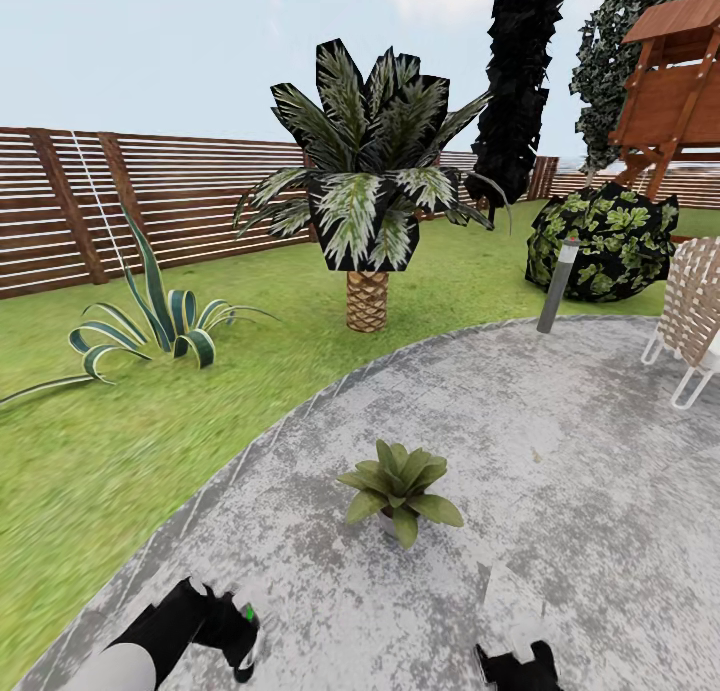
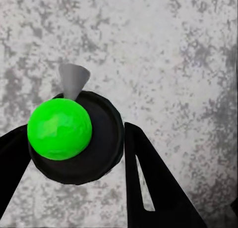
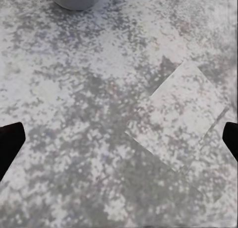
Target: Pick up the pesticide atomizer in the garden and spray insectifuge to fully cover both potted plants in the garden.
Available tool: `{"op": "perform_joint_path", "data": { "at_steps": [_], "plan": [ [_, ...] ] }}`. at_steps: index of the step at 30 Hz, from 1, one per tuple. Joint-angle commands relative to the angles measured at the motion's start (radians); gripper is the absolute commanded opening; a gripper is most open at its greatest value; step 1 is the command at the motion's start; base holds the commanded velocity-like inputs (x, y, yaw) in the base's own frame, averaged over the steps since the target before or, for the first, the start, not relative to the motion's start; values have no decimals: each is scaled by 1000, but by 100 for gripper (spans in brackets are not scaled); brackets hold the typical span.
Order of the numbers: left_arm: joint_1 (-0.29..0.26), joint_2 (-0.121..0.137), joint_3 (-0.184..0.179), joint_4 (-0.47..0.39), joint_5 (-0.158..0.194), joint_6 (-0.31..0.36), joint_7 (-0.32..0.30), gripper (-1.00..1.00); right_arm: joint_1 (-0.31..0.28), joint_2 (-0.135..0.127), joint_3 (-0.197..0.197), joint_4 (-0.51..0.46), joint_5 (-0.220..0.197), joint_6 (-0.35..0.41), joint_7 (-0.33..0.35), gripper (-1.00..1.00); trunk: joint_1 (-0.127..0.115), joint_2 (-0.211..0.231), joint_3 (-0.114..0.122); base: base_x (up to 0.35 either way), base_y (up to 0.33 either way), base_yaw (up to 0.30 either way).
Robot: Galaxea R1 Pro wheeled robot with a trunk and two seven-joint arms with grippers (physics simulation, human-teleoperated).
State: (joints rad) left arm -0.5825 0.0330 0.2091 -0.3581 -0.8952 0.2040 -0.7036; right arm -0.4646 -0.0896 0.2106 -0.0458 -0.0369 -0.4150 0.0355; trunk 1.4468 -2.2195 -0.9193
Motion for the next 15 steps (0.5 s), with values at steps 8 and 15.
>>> {"op": "perform_joint_path", "data": {
  "at_steps": [8,15],
  "plan": [
    [-9,-19,2,-10,86,101,-7,-100,20,-14,6,4,-134,-4,3,100,0,0,-1,0,0,0],
    [-16,-27,-9,-14,82,321,-8,-100,21,-32,5,3,-138,-3,1,100,0,0,-1,0,0,0]
  ]
}}
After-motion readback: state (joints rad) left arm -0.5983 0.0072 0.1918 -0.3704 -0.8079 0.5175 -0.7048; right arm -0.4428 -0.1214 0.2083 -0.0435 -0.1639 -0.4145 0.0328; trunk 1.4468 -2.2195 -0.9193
